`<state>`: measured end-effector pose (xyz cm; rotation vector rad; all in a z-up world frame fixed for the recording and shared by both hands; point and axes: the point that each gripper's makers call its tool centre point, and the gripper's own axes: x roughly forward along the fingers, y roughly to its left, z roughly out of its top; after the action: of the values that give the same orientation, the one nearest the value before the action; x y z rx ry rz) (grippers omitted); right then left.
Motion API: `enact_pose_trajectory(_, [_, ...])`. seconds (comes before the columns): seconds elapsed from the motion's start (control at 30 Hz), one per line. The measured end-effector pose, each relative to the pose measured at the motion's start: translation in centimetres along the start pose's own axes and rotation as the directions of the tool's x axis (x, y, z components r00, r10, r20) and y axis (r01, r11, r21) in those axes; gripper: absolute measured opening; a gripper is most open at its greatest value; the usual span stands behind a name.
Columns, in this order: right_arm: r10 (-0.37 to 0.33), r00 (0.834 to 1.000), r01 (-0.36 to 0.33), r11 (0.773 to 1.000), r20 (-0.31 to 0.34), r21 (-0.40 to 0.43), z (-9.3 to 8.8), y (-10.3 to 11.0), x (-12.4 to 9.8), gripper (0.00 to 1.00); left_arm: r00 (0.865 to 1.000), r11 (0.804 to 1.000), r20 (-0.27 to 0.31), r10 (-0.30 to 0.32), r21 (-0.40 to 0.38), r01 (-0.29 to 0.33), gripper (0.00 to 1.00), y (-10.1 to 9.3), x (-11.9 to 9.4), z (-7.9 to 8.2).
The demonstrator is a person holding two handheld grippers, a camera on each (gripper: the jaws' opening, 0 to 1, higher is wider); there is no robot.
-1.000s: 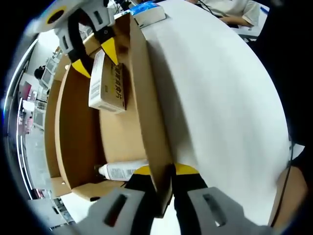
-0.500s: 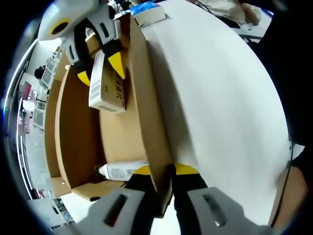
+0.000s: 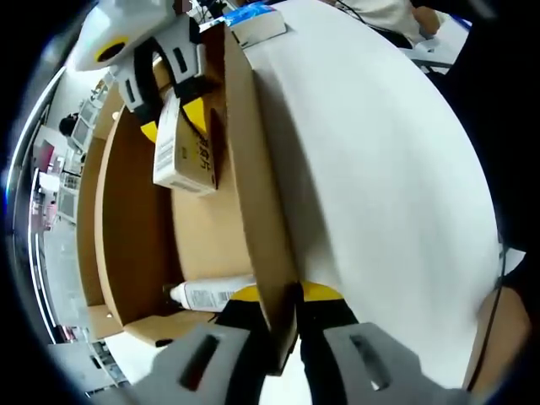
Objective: Operate the shoe box by opening the lid, removing the specified soft item, and placing it in the target area until the item is outside and the box remains undamaged.
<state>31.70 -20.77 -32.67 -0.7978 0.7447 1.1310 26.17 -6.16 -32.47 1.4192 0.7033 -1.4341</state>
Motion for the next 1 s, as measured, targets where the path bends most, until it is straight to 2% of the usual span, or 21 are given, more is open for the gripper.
enact_pose_trajectory(0.6, [-0.033, 0.999, 0.033, 0.999, 0.005, 0.001, 0.5, 0.3, -0.6, 0.22, 1.0, 1.0, -0.004, 0.001, 0.0, -0.001, 0.09, -0.5, 0.0, -0.1])
enact_pose_trajectory(0.67, [-0.051, 0.999, 0.051, 0.997, -0.002, 0.058, 0.8, 0.1, -1.0, 0.22, 1.0, 1.0, -0.005, 0.001, 0.001, -0.001, 0.09, -0.6, 0.1, -0.1])
enact_pose_trajectory(0.73, [-0.074, 0.997, 0.074, 0.995, -0.008, 0.073, 1.0, -0.2, -1.4, 0.21, 1.0, 1.0, -0.007, 0.001, 0.001, -0.001, 0.09, -0.6, 0.1, -0.1])
enact_pose_trajectory(0.8, [-0.119, 0.991, 0.126, 0.982, -0.058, 0.143, 0.7, -0.6, -2.0, 0.21, 1.0, 1.0, -0.008, 0.002, 0.0, -0.002, 0.09, -0.7, 0.1, -0.1])
enact_pose_trajectory(0.87, [-0.13, 0.991, 0.134, 0.983, -0.045, 0.127, 1.2, -0.7, -2.2, 0.21, 1.0, 1.0, -0.008, 0.002, 0.0, -0.002, 0.09, -0.7, 0.1, -0.2])
enact_pose_trajectory(1.0, [-0.158, 0.987, 0.162, 0.976, -0.04, 0.148, 2.0, -0.8, -3.1, 0.21, 1.0, 1.0, -0.009, 0.002, 0.0, -0.002, 0.09, -0.7, 0.1, -0.2])
